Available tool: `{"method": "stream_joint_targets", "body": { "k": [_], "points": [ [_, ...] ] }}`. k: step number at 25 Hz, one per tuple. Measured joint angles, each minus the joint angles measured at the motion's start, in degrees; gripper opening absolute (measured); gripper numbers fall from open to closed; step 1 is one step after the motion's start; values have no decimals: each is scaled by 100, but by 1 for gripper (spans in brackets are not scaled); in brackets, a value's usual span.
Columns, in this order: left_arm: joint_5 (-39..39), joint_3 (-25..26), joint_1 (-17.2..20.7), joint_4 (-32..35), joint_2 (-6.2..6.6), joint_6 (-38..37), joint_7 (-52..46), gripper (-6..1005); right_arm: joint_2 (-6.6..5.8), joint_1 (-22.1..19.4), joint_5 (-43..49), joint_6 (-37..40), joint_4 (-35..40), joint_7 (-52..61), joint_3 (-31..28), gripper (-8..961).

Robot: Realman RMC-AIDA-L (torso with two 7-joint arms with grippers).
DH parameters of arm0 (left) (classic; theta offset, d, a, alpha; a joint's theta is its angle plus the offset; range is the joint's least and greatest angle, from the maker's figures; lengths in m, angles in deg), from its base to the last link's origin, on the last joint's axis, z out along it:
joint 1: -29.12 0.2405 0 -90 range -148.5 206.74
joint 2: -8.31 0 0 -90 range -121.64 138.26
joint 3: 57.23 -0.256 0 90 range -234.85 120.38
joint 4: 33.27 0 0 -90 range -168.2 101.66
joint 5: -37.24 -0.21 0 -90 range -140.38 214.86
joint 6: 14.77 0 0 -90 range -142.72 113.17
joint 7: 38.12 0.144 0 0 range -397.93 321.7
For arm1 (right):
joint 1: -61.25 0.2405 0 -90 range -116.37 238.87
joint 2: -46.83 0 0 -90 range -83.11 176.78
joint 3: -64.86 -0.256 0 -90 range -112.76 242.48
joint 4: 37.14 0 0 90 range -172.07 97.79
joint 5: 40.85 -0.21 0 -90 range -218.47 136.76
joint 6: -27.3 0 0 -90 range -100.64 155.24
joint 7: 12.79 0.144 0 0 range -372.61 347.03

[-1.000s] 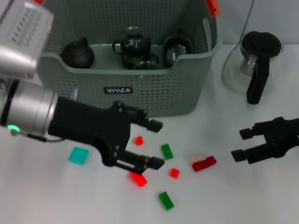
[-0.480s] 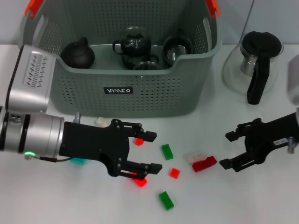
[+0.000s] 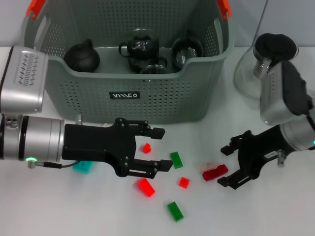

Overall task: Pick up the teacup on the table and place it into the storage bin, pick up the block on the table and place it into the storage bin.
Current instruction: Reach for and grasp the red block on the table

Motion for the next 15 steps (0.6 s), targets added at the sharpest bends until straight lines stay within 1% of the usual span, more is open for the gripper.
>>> {"method": "stream_joint_targets", "body": {
  "k": [8,13,15],
  "points": [
    [20,15,1,-5,-3,65,3,753,20,296,-10,-398,-485,68,293,846],
    [-110,-61,-3,-6,2,19,114,753,28,368,-13,-424,-579,111,382,830],
    [-143,-64,-4,-6,-2,11,154,753,28,371,-13,-426,-569,158,437,736]
  ]
}}
